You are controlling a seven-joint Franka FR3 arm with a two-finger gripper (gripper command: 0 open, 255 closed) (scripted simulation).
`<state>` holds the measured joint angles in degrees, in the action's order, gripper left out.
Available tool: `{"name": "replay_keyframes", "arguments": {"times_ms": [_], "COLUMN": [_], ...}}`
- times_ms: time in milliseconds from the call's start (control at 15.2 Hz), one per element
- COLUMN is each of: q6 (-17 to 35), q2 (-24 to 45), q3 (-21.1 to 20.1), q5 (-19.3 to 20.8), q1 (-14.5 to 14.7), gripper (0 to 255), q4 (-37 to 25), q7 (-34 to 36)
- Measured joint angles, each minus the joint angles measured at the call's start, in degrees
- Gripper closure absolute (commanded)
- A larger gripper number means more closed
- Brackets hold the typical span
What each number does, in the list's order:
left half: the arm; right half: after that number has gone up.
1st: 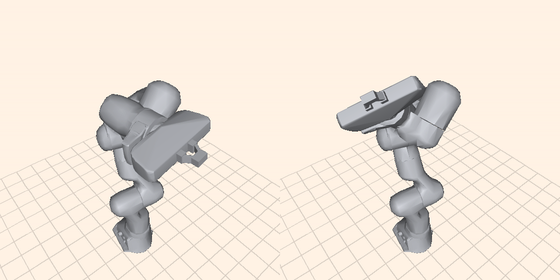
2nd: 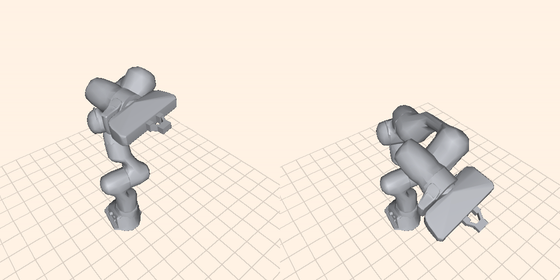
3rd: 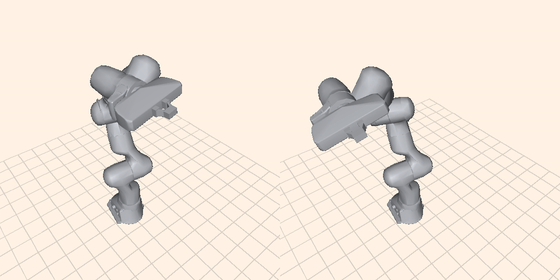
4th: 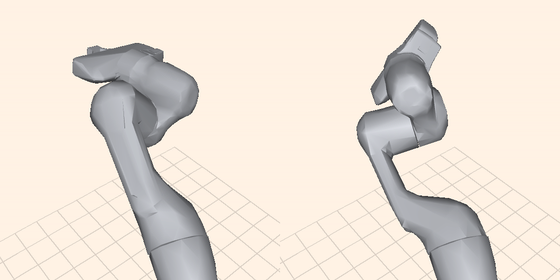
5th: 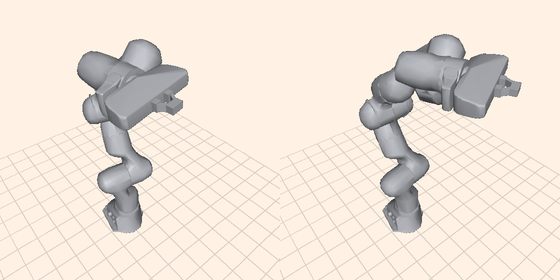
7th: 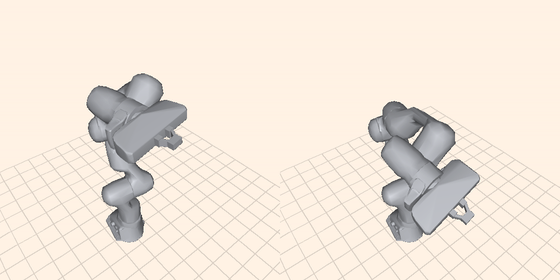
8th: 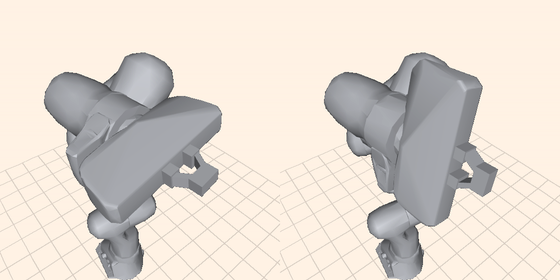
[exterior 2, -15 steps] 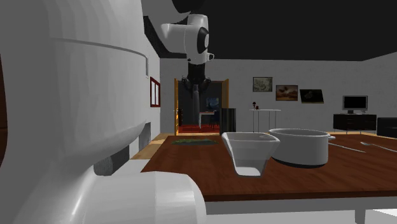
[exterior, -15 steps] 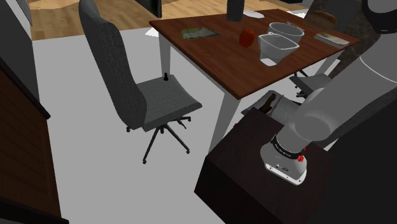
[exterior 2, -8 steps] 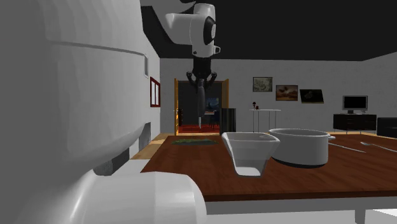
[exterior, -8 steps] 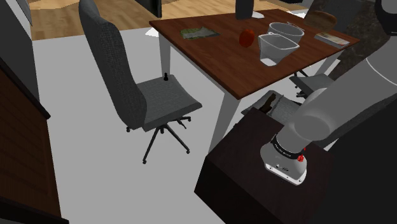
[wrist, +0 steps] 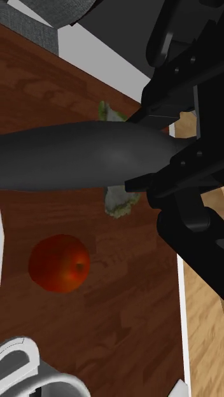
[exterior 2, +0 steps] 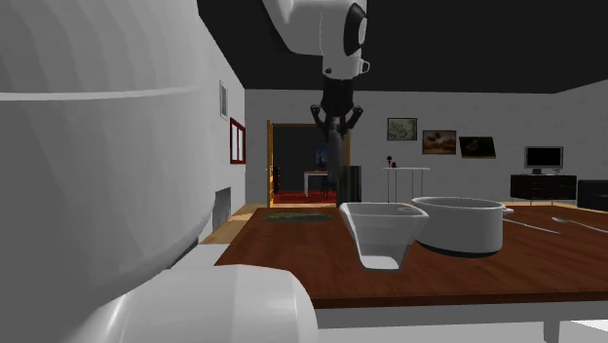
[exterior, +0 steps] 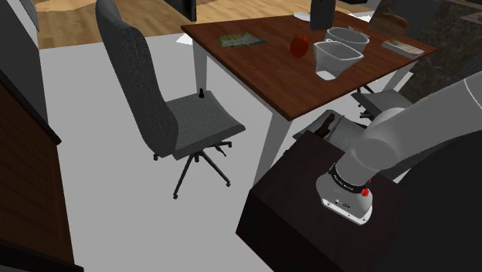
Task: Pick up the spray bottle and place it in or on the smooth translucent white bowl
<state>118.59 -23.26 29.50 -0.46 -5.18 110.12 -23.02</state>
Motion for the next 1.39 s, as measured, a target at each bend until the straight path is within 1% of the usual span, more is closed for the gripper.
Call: {"name": "replay_keyframes", "arguments": {"times_ms": [66, 528, 726, 990, 1386], "q6": [-0.2, -3.9, -6.0, -4.3, 0.2], "q2": [-1.6, -8.8, -10.6, -11.7, -12.9], "q3": [0.5, 4.4, 6.8, 7.7, 8.1], "q5": [0.5, 2.7, 3.3, 3.8, 4.5], "q1": [-0.6, -4.0, -5.0, -5.6, -6.4], "gripper": [255, 255, 255, 255, 255], "q4": [1.3, 4.5, 4.0, 6.9, 12.6], "q7": [-0.9, -7.0, -10.0, -11.2, -11.7]}}
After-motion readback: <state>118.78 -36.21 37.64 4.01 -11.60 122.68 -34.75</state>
